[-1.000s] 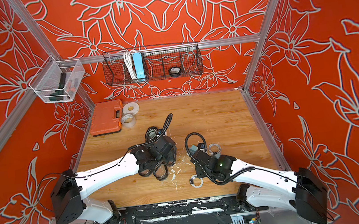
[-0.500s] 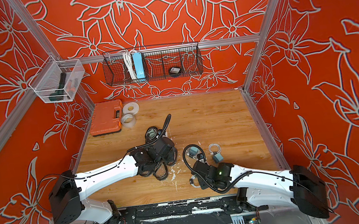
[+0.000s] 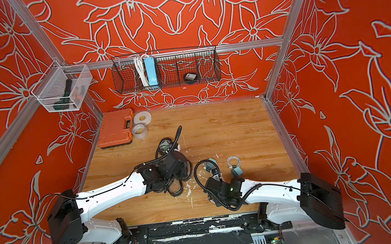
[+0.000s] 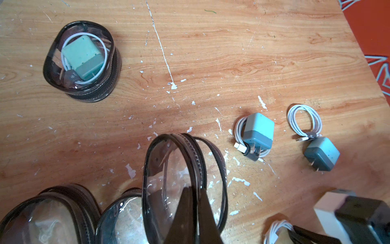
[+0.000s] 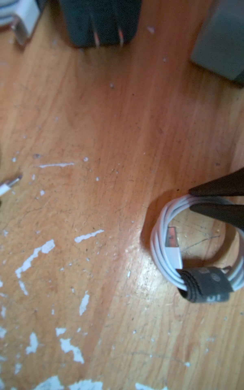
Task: Pack away charging kits
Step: Pick up the charging cable from the center of the board.
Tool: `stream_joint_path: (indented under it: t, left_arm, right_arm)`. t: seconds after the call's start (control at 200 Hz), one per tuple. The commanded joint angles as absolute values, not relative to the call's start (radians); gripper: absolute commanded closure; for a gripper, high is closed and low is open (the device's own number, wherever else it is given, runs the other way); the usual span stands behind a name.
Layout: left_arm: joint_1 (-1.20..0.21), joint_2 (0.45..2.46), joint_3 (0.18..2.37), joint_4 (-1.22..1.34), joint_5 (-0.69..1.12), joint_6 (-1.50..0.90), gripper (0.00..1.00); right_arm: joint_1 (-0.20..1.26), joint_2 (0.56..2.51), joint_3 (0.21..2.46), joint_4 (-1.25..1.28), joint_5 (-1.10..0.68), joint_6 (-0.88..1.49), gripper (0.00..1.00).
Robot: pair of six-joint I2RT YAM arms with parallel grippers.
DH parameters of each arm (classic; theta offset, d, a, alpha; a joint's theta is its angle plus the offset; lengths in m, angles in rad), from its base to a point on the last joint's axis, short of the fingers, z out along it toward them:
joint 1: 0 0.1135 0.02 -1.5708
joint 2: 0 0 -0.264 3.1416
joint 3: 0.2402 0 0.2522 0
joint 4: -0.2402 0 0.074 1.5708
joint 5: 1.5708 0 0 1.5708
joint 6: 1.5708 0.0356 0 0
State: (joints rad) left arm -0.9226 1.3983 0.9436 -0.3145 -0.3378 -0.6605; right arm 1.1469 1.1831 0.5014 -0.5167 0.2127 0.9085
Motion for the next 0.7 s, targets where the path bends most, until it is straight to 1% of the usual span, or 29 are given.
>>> stream_joint_path:
  t: [0.0, 0.36, 0.48, 0.58, 0.696]
  left_arm:
    - [-0.917, 1.347, 0.919, -0.249, -0.298, -0.629, 1.0]
    - [-0.917, 1.332, 0.88, -0.186, -0.208, -0.604, 1.0]
    - [-0.918, 1.335, 0.864, -0.166, -0.193, -0.606, 1.0]
    - [-0.919, 1.342, 0.855, -0.145, -0.166, -0.605, 1.0]
    - [-0.919, 1.359, 0.845, -0.106, -0.114, -0.605, 1.0]
  right_arm:
    - [1.153, 1.177, 0.473, -0.511, 0.261, 0.933, 1.0]
    - [1.141, 0.959, 0.584, -0.54, 0.36, 0.925, 1.0]
    - [1.131, 0.893, 0.614, -0.526, 0.37, 0.902, 1.0]
    - [1.126, 0.874, 0.631, -0.497, 0.371, 0.882, 1.0]
    - [1.11, 0.914, 0.664, -0.464, 0.35, 0.866, 1.0]
